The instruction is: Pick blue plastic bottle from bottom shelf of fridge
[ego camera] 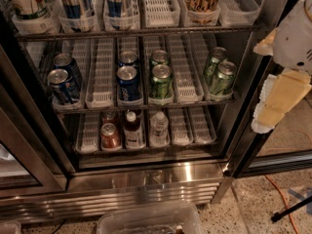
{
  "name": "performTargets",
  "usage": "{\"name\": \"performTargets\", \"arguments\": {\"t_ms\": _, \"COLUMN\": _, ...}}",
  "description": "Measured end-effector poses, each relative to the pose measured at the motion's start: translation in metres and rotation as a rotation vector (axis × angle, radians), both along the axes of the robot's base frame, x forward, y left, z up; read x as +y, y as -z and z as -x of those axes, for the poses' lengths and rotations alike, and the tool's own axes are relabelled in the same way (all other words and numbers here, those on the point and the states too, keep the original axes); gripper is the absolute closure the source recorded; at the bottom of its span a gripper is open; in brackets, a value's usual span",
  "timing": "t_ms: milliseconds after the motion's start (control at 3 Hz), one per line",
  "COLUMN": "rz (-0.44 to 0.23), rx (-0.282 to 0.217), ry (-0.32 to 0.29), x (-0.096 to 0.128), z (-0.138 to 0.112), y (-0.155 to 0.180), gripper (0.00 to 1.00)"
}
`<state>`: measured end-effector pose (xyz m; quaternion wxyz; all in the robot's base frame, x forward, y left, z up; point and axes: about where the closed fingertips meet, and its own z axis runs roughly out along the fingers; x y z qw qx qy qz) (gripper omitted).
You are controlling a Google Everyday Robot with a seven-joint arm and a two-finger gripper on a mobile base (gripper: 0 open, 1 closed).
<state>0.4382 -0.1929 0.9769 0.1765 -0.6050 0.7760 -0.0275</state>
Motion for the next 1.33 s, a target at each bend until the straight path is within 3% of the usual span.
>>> {"name": "performTargets", "arguments": {"t_ms": 333, "rz": -0.058, "rx": -0.009, "ry": -0.007, "x": 0.013, "z": 0.004, "y": 0.004, "gripper": 0.0}}
{"name": "performTargets", "arguments": {"t_ms": 667, "rz": -0.183, "rx": -0.03, "ry": -0.033, "x": 0.029, "z": 0.01, "y": 0.02, "gripper": 0.0}}
{"name": "performTargets", "arguments": {"t_ms": 1333, "rz": -0.482, "rx": -0.135, "ry": -0.104, "x": 0.066, "z": 0.017, "y": 0.054, "gripper": 0.0}}
